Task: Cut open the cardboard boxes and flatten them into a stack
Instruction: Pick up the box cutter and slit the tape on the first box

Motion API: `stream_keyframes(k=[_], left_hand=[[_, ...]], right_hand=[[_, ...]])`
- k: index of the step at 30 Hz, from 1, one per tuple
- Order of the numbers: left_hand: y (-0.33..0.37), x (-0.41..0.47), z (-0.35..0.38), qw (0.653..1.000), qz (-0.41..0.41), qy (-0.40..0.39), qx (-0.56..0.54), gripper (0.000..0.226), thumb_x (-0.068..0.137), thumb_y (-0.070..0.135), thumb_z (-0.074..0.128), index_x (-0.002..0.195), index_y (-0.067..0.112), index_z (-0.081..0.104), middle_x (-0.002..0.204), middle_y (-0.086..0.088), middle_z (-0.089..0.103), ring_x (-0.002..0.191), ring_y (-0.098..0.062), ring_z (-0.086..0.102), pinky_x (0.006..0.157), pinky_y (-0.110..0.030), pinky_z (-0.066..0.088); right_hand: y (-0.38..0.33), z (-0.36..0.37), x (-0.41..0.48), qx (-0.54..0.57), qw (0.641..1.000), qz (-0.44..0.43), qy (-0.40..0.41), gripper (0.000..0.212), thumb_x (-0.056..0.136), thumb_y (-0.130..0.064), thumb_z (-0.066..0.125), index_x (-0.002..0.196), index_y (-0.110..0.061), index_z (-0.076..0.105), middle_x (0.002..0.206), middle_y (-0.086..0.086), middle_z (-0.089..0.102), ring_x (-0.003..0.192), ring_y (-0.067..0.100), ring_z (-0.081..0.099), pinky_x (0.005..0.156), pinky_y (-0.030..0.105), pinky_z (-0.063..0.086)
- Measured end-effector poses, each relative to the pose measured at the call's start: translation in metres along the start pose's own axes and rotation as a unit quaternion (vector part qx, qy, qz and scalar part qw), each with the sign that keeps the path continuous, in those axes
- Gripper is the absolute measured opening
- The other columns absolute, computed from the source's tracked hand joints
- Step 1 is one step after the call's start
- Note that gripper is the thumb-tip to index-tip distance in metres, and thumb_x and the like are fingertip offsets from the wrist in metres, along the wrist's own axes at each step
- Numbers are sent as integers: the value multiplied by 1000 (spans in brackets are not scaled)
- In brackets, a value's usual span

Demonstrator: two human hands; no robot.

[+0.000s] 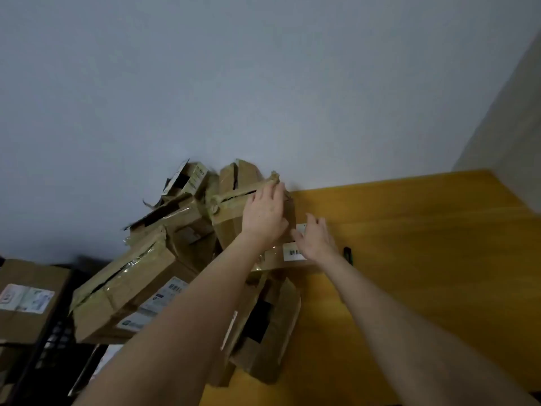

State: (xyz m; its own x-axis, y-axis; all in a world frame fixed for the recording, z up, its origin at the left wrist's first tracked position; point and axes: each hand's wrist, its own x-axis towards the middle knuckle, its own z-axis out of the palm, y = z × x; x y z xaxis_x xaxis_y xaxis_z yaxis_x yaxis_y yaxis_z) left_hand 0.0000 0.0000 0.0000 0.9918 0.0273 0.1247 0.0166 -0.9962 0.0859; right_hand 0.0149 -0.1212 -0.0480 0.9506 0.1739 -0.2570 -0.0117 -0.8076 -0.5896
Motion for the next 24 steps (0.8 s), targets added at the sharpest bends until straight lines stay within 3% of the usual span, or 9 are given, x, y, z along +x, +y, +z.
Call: stream_keyframes(k=[4,10,14,16,19,24], left_hand=[[-16,5,-5,998,-51,-10,26,77,87,29,62,150,14,21,154,-11,26,143,-27,25,117,-41,23],[12,-5,18,997,58,36,-27,61,89,18,53,146,12,33,146,-8,37,135,-24,35,110,-37,30],[18,9,21,997,63,39,-32,69,86,26,57,147,13,28,149,-10,34,138,-25,31,112,-37,26],[5,22,12,999,14,3,-34,85,82,39,64,151,14,19,155,-14,23,144,-28,22,115,-42,21],[-29,37,-4,993,-64,-103,-14,116,73,61,69,154,18,0,161,-15,5,149,-30,5,118,-52,12],[-85,48,-12,957,-131,-257,-15,137,62,68,75,151,24,-18,160,-19,-9,148,-34,-8,117,-60,7]], right_hand=[[12,10,1,-13,999,37,-14,56,92,-31,59,141,-18,33,137,7,37,115,28,50,83,37,48],[30,23,-1,-40,998,53,3,53,92,-32,59,137,-15,36,131,10,39,115,28,48,82,37,46],[24,15,8,18,996,17,85,44,96,-35,52,135,-18,40,131,7,41,109,24,51,79,35,48],[10,8,15,71,992,4,107,47,96,-36,50,138,-17,39,136,7,41,113,24,52,83,33,47],[-16,7,21,184,980,31,62,61,94,-35,56,146,-15,31,146,8,35,129,28,43,99,40,41],[-36,12,24,196,978,75,-4,83,86,-24,68,152,-15,18,153,10,26,139,31,30,111,46,34]])
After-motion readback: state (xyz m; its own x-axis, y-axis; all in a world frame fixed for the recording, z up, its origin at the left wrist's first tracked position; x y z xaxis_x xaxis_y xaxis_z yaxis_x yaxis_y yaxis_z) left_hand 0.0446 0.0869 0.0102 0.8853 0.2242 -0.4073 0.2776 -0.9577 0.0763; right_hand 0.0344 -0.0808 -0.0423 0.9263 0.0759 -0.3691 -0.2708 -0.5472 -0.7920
